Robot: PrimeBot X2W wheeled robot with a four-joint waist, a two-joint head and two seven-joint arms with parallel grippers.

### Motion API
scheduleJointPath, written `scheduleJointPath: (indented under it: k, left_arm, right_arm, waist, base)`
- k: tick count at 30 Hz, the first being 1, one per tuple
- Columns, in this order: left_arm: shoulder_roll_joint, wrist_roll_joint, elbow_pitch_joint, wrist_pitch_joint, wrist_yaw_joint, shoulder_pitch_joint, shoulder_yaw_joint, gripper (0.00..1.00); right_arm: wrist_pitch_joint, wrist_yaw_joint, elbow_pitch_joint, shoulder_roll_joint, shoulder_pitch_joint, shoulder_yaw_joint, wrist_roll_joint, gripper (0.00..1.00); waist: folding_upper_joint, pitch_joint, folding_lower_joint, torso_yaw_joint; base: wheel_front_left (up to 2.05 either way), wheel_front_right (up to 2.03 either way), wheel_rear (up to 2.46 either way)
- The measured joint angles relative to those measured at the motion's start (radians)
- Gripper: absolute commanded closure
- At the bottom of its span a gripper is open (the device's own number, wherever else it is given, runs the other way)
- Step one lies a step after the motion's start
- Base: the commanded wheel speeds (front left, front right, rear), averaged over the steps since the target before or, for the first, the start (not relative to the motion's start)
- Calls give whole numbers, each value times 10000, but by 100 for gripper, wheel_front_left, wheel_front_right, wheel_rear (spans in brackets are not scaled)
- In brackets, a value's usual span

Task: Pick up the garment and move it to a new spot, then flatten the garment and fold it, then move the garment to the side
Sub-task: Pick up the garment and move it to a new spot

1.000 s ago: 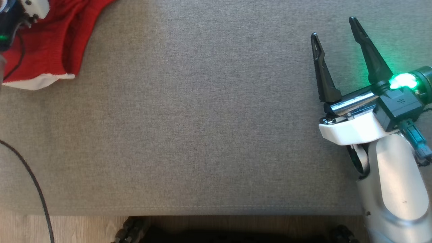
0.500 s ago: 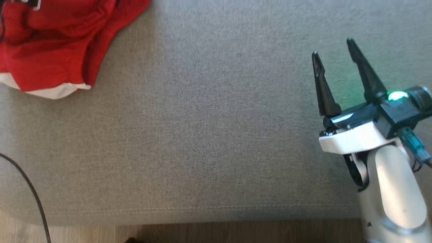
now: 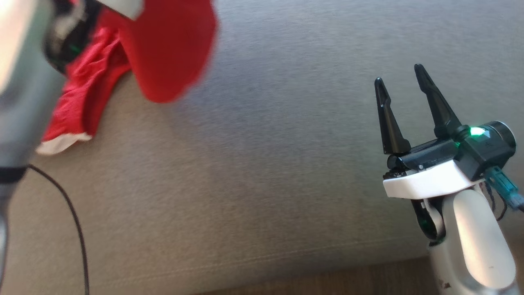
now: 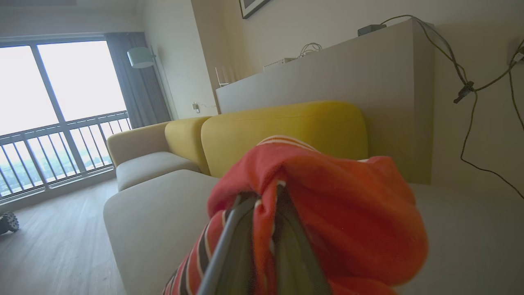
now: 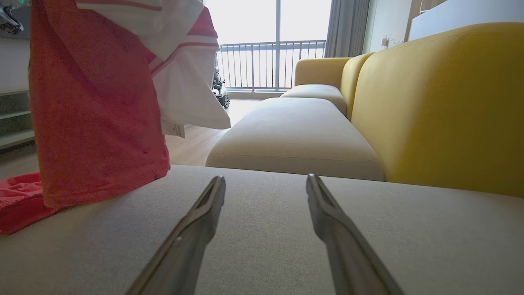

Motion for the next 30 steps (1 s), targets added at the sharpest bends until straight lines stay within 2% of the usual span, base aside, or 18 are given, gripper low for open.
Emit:
scheduleJointPath:
  k: [4,8,14,19,24,25,26,30]
  left_arm:
    - [-221,-123,-577,422,12,383,-345,100]
    - [-405,-729,-1129,1030,12,648,-527,100]
    - [-217,-999,-1406,2291,25,975,-1166,100]
    - [-182,-1187,-347,2683,268,1893,-1523,100]
    - [-399,-1126,1164,1559,629,2434,-1448,100]
    - [-485,-1126,1398,1262,667,2481,-1427,29]
    - [-604,-1126,1567,894,752,2539,-1377,0]
    - [-1218,-1129,1952,46,794,2877,-1122,0]
  right_arm:
    - [0,0,-138,4,32,27,255,0]
    - [0,0,-328,10,44,27,525,0]
    - [0,0,-420,15,72,42,928,0]
    - [0,0,-602,21,97,151,1189,0]
    - [0,0,-685,35,97,431,1208,0]
    - [0,0,-662,36,99,456,1206,0]
    - [0,0,-610,36,99,491,1202,0]
    - [0,0,-328,38,168,932,986,0]
  waist:
    - [0,-105,0,-668]
    - [0,-108,0,-1442]
    - [0,44,0,-2657]
    - [0,348,0,-3529]
    - [-1,871,0,-3891]
    - [-1,932,0,-3889]
    - [-1,960,0,-3845]
    - [-1,904,0,-3454]
  base:
    - [0,0,0]
    - [0,0,0]
    - [0,0,0]
    - [0,0,0]
    - [0,0,0]
    - [0,0,0]
    - [0,0,0]
    - [0,0,0]
